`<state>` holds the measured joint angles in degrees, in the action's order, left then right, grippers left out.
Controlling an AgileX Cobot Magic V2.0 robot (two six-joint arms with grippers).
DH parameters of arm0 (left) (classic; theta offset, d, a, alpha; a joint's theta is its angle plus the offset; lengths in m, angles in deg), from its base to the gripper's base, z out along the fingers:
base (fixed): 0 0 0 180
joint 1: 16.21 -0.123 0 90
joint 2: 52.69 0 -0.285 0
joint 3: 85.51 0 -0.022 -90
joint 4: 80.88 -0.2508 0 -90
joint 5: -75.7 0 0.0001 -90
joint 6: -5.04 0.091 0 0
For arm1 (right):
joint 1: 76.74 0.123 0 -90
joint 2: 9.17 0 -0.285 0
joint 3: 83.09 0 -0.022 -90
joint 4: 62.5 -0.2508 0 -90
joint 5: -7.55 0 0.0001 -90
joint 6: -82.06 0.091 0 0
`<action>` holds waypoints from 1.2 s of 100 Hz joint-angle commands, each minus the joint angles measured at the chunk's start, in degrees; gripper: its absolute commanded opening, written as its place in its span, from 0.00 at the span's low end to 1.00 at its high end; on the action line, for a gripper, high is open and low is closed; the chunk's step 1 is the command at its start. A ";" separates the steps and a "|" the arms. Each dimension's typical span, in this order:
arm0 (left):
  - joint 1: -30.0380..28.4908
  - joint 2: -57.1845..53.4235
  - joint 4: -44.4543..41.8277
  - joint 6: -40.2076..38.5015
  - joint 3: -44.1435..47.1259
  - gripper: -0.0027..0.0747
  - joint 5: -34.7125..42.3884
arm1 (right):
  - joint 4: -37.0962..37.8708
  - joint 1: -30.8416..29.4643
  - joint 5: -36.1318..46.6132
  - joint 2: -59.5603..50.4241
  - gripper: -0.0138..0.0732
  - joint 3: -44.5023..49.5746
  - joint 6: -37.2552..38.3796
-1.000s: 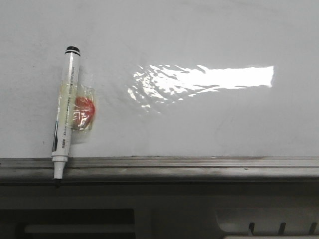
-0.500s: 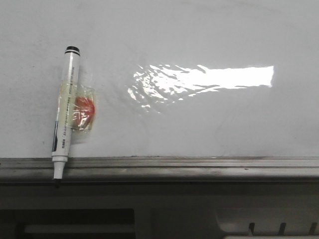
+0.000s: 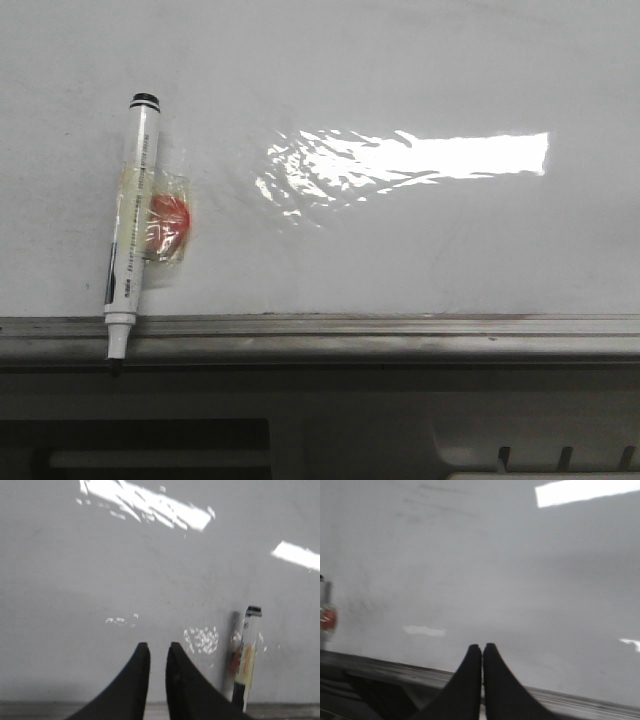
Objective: Write number 9 on whiteboard
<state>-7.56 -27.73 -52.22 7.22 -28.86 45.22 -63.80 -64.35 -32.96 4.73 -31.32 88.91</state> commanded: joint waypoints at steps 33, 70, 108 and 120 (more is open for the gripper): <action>11.71 21.61 15.09 21.11 -8.32 0.51 -5.21 | 3.10 0.03 -3.16 6.52 0.63 -11.40 -0.75; 29.50 37.23 23.22 20.84 -8.32 0.50 15.23 | 5.92 0.03 -2.76 6.67 0.65 -11.40 -0.75; 30.44 46.92 24.00 20.84 -8.32 0.18 20.01 | 5.92 0.03 -3.08 6.67 0.65 -11.40 -0.75; 30.44 48.37 24.11 20.84 -8.32 0.02 20.25 | 5.92 0.03 -3.42 6.67 0.65 -11.40 -0.75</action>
<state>22.72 20.04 -28.72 27.87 -35.66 61.59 -58.90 -64.35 -39.96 10.07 -40.98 88.77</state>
